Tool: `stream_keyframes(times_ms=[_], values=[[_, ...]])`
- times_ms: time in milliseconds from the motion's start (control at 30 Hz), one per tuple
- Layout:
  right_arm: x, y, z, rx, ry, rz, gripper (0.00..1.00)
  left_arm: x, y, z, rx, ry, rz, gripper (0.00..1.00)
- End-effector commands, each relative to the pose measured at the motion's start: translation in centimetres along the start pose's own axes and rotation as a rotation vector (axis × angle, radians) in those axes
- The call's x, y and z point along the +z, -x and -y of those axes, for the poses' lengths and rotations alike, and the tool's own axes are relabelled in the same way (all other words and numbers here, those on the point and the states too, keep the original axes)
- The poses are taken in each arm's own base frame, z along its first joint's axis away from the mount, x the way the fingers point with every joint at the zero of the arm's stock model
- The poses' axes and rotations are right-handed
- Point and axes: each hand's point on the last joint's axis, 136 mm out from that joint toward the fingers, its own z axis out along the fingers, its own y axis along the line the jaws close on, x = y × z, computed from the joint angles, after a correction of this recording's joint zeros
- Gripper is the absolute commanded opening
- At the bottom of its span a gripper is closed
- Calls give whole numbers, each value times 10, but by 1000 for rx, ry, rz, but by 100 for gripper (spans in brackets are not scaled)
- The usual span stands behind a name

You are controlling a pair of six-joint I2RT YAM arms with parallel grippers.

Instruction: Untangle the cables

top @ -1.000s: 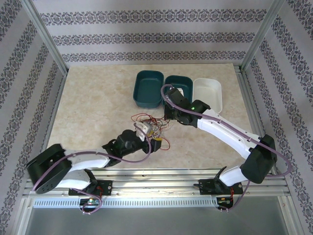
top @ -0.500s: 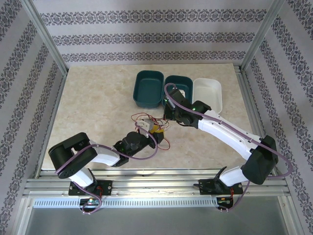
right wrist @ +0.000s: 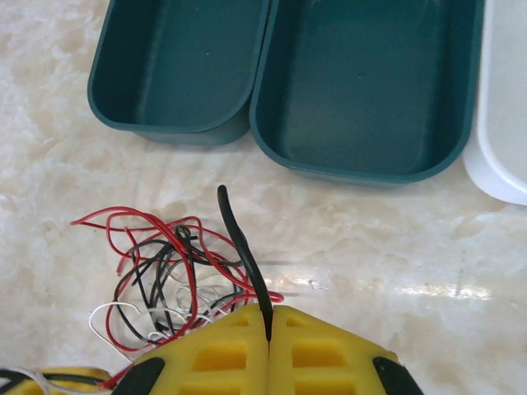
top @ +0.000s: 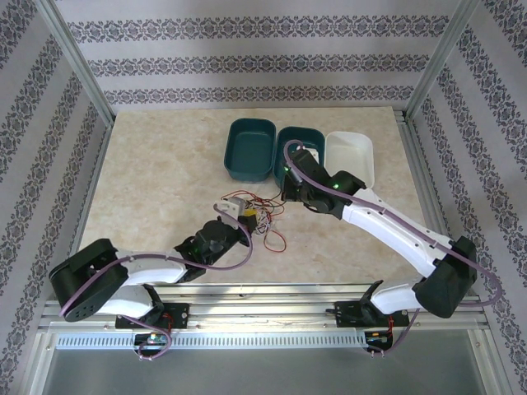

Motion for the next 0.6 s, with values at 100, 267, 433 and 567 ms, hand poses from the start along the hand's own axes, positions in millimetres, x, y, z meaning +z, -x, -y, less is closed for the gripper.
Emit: stream_keyframes(times_ms=[100, 267, 433, 567], values=[[-30, 20, 14, -65, -25, 83, 0, -6, -25, -48, 11, 168, -111, 3], [-47, 34, 6, -109, 8, 122, 0, -2, -31, -65, -29, 216, -138, 2], [-67, 46, -6, -173, 64, 156, 0, 0, -37, -77, -78, 256, -154, 1], [-88, 56, -22, -237, 140, 191, 0, 5, -40, -88, -111, 310, -199, 1]])
